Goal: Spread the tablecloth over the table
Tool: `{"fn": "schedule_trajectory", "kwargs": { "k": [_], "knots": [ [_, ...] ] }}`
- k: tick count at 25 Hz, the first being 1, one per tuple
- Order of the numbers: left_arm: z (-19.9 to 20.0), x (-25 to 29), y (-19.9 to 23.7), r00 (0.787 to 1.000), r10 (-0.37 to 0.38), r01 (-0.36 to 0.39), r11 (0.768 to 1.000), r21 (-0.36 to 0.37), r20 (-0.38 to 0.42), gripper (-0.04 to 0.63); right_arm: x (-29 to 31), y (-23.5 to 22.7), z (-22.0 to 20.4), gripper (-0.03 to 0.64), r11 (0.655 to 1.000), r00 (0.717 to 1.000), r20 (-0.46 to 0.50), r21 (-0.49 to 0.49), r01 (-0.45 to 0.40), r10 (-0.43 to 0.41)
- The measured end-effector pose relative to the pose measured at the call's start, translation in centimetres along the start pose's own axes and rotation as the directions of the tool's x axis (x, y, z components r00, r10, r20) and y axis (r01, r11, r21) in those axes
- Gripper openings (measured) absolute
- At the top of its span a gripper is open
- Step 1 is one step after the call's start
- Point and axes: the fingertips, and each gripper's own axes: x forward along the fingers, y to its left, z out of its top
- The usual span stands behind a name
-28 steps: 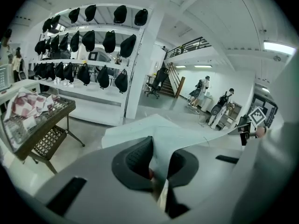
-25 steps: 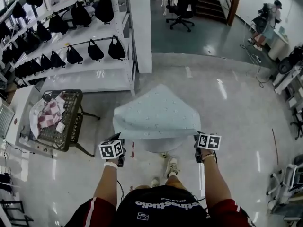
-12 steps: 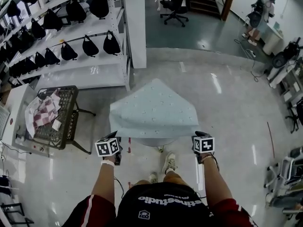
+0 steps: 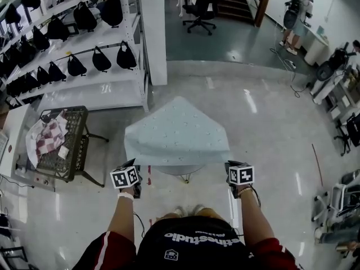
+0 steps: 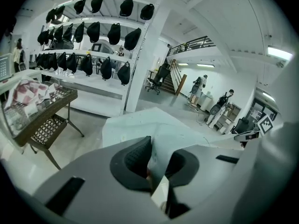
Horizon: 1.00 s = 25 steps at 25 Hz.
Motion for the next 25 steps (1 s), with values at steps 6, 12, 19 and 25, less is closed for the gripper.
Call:
{"fn": "schedule_trajectory", "kwargs": {
  "k": [6, 12, 19, 25],
  "knots": [
    [-0.3, -1.0, -0.1, 0.999, 0.037, -0.037, 0.999, -0.036, 0.009, 0.073, -0.2, -0.1, 0.5, 0.029, 0.997, 0.998, 0.009, 0.047, -0.059, 0.058],
    [-1.3, -2.7, 0.2, 0.995, 0.102, -0.102, 0.993, -0.065, -0.005, 0.132, -0.5, 0.0, 0.8, 0.029, 0.989, 0.994, 0.015, 0.092, -0.113, 0.112],
    [-2.6, -6.4, 1.3, 0.983, 0.179, -0.181, 0.981, -0.075, -0.027, 0.16, -0.5, 0.6, 0.9, 0.029, 0.984, 0.99, 0.029, 0.117, -0.137, 0.135],
    [-2.1, -10.0, 1.5, 0.978, 0.201, -0.195, 0.974, -0.113, 0.046, 0.161, -0.7, 1.0, 0.9, 0.029, 0.974, 0.987, 0.045, 0.158, -0.162, 0.157]
  ]
}}
